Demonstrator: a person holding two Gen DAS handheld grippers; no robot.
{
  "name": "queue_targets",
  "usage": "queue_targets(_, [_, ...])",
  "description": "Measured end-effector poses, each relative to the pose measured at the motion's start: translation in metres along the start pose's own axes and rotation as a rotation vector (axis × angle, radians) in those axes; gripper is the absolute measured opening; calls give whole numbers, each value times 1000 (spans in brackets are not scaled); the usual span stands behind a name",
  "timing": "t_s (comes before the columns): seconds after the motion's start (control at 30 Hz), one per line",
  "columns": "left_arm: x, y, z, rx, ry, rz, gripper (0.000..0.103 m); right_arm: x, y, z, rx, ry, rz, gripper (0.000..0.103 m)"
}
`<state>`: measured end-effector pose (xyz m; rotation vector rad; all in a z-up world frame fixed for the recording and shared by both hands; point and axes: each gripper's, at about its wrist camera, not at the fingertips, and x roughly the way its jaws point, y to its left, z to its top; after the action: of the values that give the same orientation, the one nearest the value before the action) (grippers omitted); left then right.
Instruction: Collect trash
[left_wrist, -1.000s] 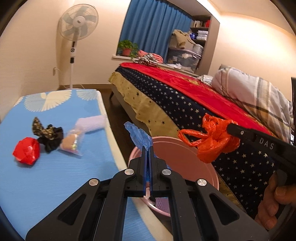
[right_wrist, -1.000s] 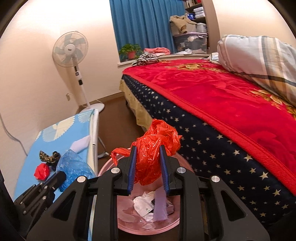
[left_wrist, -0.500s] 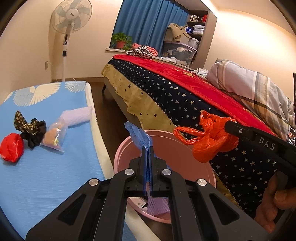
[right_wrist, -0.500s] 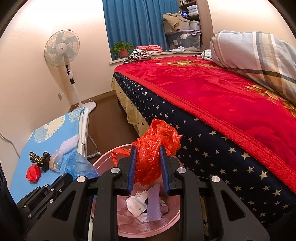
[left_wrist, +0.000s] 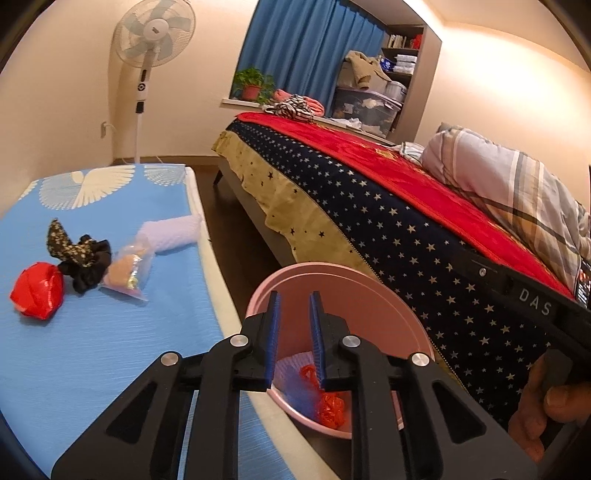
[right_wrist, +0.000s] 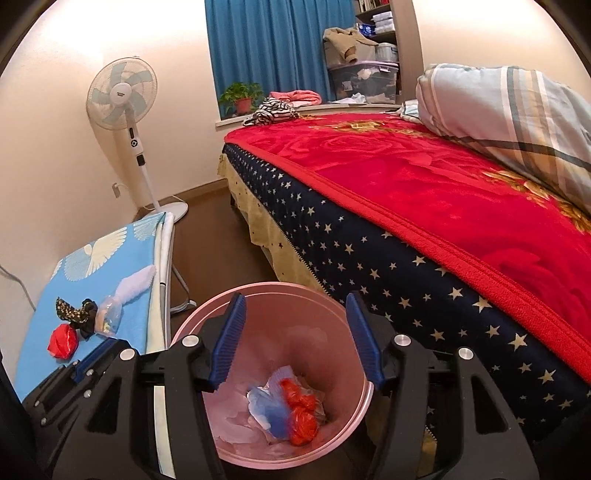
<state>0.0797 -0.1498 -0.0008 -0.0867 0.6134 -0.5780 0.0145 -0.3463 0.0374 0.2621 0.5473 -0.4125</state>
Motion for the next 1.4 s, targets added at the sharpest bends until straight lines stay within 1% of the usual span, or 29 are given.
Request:
queue_targets(0.1, [-8,5,1,-16,-10,13,16,-4,4,0,-8,-10,21,57])
queue_targets(0.3, [-25,15,2,-10,-38,52,16,-12,19,-3,-47,-27,80,56])
queue_targets(0.43, [-37,32,2,-36,-56,96,16,-12,30,-6,-53,-24,119,54])
queue_targets(0.7, [-52,74,-1,-118,-83,211,16,-5,63,-10,-68,-20,221,53])
queue_targets(0.77, [-54,82,-1,-124,-86,232,16,-1,73,-12,-73,-14,250,50])
queue_targets(1.0, [-57,110,-3,-153,-92,313,16,18,107,-19,-83,20,338,44])
queue_targets(1.13, [-56,127,-4,-179,-91,361,16,31,124,-24,-90,46,381,38])
queue_targets(1.4, [-58,160,-4,-241,-93,453,16,60,155,-34,-107,105,451,37])
